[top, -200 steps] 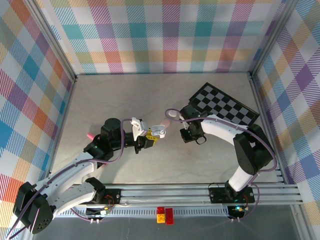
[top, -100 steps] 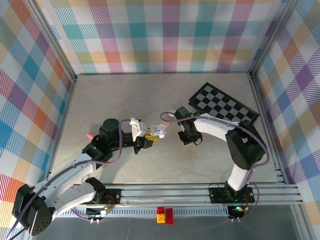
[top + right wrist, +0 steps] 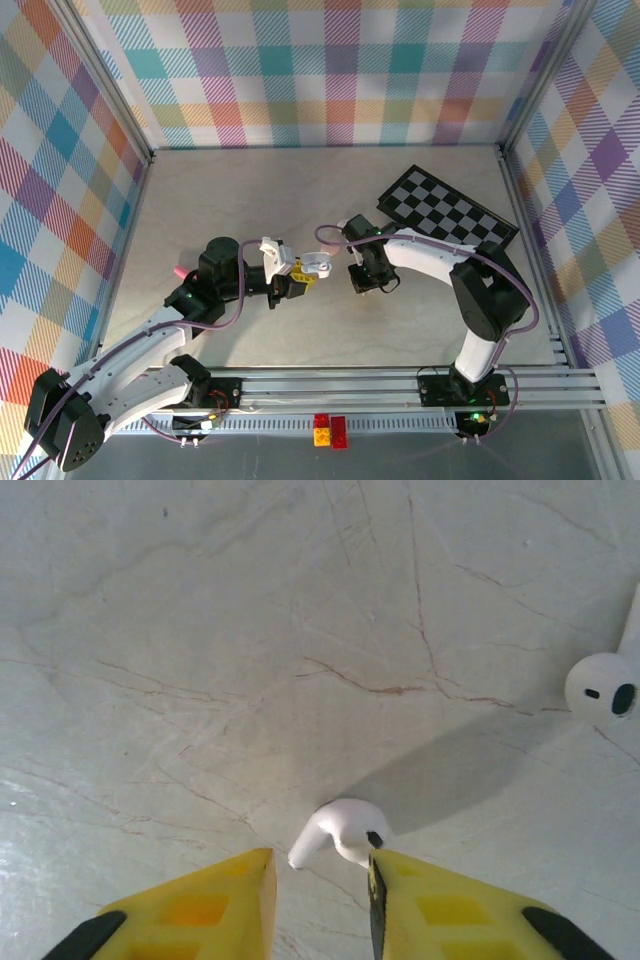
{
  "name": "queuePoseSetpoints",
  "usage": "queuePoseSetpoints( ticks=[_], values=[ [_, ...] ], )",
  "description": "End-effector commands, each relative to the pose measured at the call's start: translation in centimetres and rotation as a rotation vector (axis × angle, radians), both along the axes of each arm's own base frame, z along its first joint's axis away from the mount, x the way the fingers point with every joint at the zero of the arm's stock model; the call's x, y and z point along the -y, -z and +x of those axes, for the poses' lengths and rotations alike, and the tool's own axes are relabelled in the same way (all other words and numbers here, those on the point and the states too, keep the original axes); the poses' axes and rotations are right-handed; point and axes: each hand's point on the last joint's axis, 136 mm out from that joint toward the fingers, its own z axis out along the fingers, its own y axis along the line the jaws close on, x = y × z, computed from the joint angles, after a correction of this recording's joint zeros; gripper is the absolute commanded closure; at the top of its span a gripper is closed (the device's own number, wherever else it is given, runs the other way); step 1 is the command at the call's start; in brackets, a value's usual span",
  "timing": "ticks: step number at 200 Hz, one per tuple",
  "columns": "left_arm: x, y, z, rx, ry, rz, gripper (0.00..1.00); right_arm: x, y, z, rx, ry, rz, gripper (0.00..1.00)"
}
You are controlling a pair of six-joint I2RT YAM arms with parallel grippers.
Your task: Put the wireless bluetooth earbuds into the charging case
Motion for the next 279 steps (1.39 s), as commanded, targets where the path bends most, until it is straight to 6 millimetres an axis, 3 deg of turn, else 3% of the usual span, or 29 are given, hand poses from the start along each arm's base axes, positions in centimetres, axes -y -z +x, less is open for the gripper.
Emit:
queuePoseSetpoints(
  ticks=[1,44,86,172,234,279],
  values=[
    [0.0,-1.5,-0.2,0.044,0.021,-0.022,1.00,-0.3,-2.0,0.1,0.038,0.027,0.070,0.66],
    [0.1,-1.5,-0.2,0.044,0.025,-0.028,1.00,-1.2,-2.1,0.9,0.024,0.043,0.300,0.62],
    [0.0,-1.5,-0.2,0.043,0.019,-0.023,1.00,-0.9,-0.7,1.7,-0.025,0.051,0.390,0.62],
    [0.2,-1.5,-0.2,0.036,0.028,-0.022,1.00,-0.2,2.1,0.9,-0.104,0.087,0.408,0.64],
    [0.3,-1.4,-0.1,0.035,0.034,-0.021,1.00,0.3,1.9,-0.7,-0.130,0.112,0.421,0.66],
    [0.4,-1.4,0.0,0.033,0.034,-0.020,1.00,0.5,1.6,-0.5,-0.105,0.131,0.424,0.69]
  ],
)
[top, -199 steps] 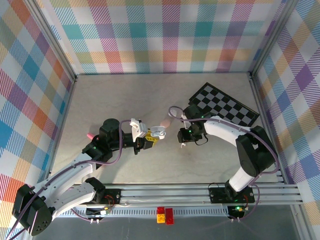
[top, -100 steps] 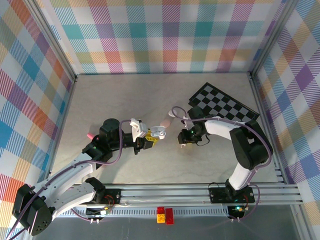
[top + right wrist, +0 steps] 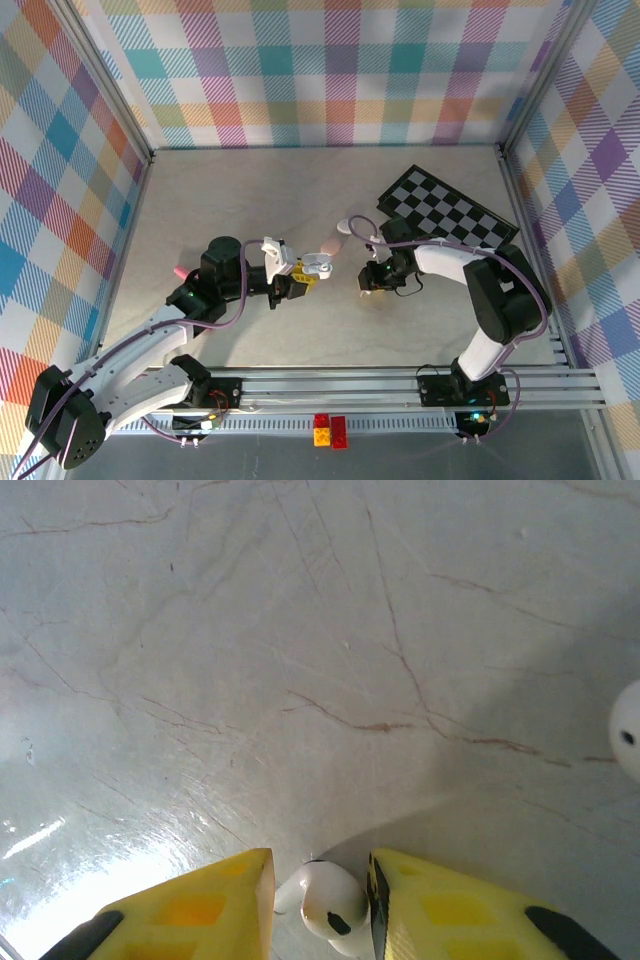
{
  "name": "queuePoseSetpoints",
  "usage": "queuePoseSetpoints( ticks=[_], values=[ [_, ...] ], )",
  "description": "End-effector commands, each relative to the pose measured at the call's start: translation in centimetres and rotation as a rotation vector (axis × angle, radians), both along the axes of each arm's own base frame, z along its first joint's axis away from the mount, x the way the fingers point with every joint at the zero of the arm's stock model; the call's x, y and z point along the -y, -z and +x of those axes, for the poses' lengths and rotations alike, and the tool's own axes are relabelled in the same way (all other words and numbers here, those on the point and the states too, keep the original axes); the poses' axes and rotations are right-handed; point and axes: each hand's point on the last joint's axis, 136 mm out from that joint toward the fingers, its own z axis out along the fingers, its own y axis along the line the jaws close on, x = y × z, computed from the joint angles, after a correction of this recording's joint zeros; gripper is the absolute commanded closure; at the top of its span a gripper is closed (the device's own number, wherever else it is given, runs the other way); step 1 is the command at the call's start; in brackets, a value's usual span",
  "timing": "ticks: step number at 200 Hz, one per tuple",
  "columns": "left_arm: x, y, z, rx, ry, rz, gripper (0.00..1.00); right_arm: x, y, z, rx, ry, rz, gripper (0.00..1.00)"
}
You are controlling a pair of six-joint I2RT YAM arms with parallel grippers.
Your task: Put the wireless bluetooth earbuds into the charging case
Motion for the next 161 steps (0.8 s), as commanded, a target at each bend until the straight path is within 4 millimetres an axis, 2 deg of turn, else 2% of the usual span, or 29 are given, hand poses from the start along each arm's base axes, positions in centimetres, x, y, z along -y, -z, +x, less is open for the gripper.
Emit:
queuePoseSetpoints(
  ticks=[1,57,85,123,161],
  values=[
    [0.2,-1.9,-0.1,0.048,0.025,-0.028,1.00,0.2,-0.2,-0.9,-0.020,0.016,0.005,0.69],
    [0.2,-1.7,0.0,0.047,0.022,-0.023,1.00,0.5,0.3,-1.2,-0.029,0.023,-0.001,0.69],
    [0.2,-1.7,0.1,0.045,0.022,-0.022,1.00,0.5,0.3,-1.0,-0.020,0.027,-0.007,0.74],
    [0.2,-1.4,0.3,0.044,0.010,-0.020,1.00,0.5,-0.4,-0.5,0.011,0.021,-0.008,0.78],
    [0.4,0.7,2.2,-0.003,-0.067,-0.002,1.00,1.0,-2.4,0.5,0.120,0.018,-0.026,0.79]
  ],
)
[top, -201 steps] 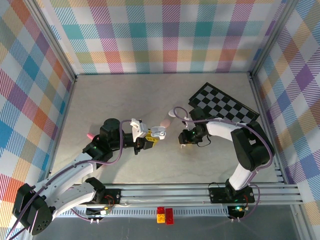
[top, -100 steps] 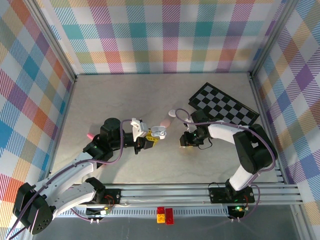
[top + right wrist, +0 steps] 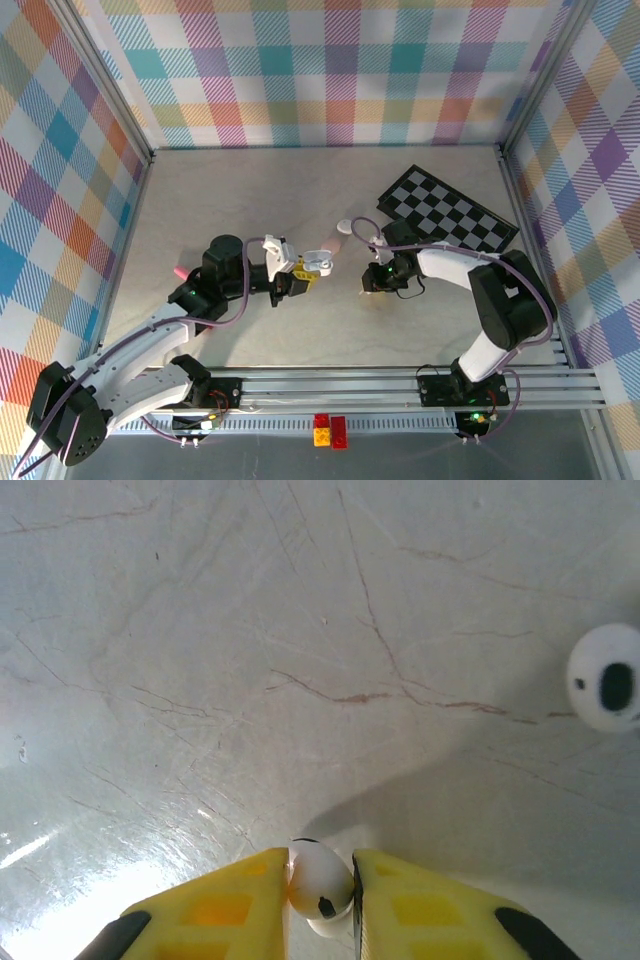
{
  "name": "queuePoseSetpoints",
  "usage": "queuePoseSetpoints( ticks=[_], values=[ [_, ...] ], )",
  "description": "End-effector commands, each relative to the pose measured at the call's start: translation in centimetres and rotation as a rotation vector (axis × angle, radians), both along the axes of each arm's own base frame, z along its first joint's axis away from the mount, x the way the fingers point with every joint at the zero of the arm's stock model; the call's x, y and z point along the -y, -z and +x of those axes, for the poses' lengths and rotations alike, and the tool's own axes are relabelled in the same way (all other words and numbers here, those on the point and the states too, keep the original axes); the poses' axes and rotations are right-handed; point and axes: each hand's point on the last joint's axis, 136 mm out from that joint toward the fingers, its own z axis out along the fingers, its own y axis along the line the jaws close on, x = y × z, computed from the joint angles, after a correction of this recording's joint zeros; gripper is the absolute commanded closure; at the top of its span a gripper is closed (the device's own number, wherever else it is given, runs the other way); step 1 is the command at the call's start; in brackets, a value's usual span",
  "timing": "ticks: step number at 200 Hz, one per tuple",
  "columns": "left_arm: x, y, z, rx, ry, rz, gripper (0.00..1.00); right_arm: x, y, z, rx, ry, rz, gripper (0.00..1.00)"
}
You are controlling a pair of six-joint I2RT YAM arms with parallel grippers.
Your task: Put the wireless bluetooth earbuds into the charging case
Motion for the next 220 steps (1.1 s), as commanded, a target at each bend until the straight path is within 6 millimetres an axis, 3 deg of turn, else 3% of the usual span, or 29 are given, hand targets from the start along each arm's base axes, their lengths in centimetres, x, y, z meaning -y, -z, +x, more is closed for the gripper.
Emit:
queuePoseSetpoints(
  ticks=[1,36,69,102,133,180,220],
  values=[
    [0.2,0.5,1.3,-0.005,-0.038,-0.011,1.00,0.4,-2.0,0.7,0.096,-0.013,-0.013,0.79],
    [0.3,1.1,2.0,-0.018,-0.059,-0.022,1.00,0.8,-6.1,1.8,0.315,-0.048,-0.039,0.80],
    [0.5,1.4,2.5,-0.033,-0.066,-0.021,1.00,0.9,-11.4,2.4,0.543,-0.081,-0.039,0.81],
    [0.8,1.7,2.9,-0.045,-0.072,-0.024,1.00,-0.7,-18.1,1.4,0.785,-0.174,0.015,0.81],
    [1.2,1.7,3.4,-0.054,-0.068,-0.024,1.00,-2.4,-22.6,0.1,0.913,-0.266,0.032,0.81],
    [2.0,1.0,3.8,-0.071,-0.047,-0.065,1.00,-5.7,-26.4,-0.5,1.038,-0.386,0.046,0.81],
    [2.0,0.3,3.9,-0.065,-0.052,-0.085,1.00,-8.2,-26.8,-0.8,1.060,-0.465,0.065,0.80]
  ],
)
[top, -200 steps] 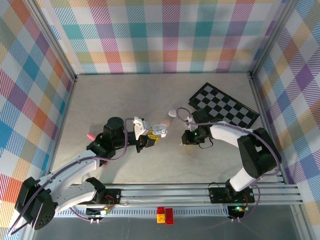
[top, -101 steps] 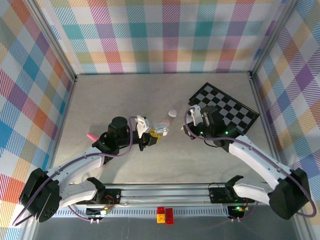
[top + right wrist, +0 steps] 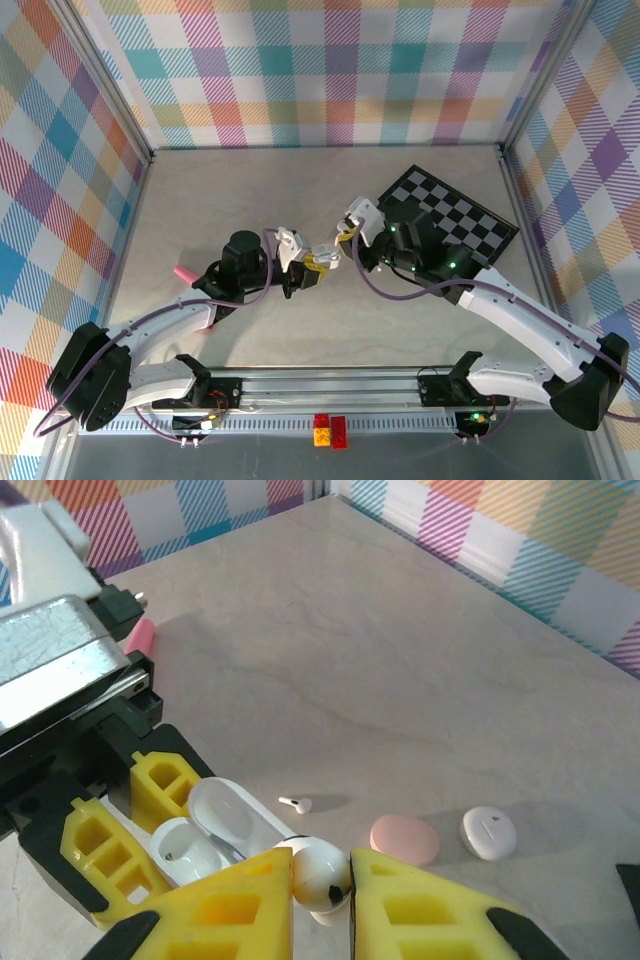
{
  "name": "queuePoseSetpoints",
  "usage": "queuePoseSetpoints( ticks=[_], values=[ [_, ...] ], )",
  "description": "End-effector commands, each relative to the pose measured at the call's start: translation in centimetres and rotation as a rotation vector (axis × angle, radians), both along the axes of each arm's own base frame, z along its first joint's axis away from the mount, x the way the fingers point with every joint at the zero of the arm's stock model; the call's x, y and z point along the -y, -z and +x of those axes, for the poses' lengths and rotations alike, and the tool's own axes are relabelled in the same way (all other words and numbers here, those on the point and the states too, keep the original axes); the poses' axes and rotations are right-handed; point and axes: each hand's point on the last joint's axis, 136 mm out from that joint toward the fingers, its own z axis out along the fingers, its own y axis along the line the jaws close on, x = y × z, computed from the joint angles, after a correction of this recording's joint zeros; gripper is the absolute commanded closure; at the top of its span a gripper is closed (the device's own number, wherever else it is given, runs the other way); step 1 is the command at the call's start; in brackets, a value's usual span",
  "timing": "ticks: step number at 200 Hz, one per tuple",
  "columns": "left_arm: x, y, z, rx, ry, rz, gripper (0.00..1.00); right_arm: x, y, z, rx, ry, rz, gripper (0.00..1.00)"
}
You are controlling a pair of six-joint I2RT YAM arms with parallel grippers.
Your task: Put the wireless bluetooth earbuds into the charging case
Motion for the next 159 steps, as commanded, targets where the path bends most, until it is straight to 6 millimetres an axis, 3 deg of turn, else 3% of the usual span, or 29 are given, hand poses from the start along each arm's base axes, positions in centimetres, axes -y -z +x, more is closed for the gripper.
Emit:
queuePoseSetpoints(
  ticks=[1,55,159],
  values=[
    [0.4,-3.0,0.4,0.058,0.012,-0.072,1.00,-1.3,-1.0,0.2,0.061,-0.044,-0.017,0.80],
    [0.4,-3.1,0.3,0.054,0.018,-0.074,1.00,-3.5,-0.3,0.1,0.090,-0.087,-0.065,0.80],
    [0.1,-4.1,0.1,0.044,0.002,-0.102,1.00,-4.8,1.1,-0.9,0.105,-0.152,-0.120,0.80]
  ],
)
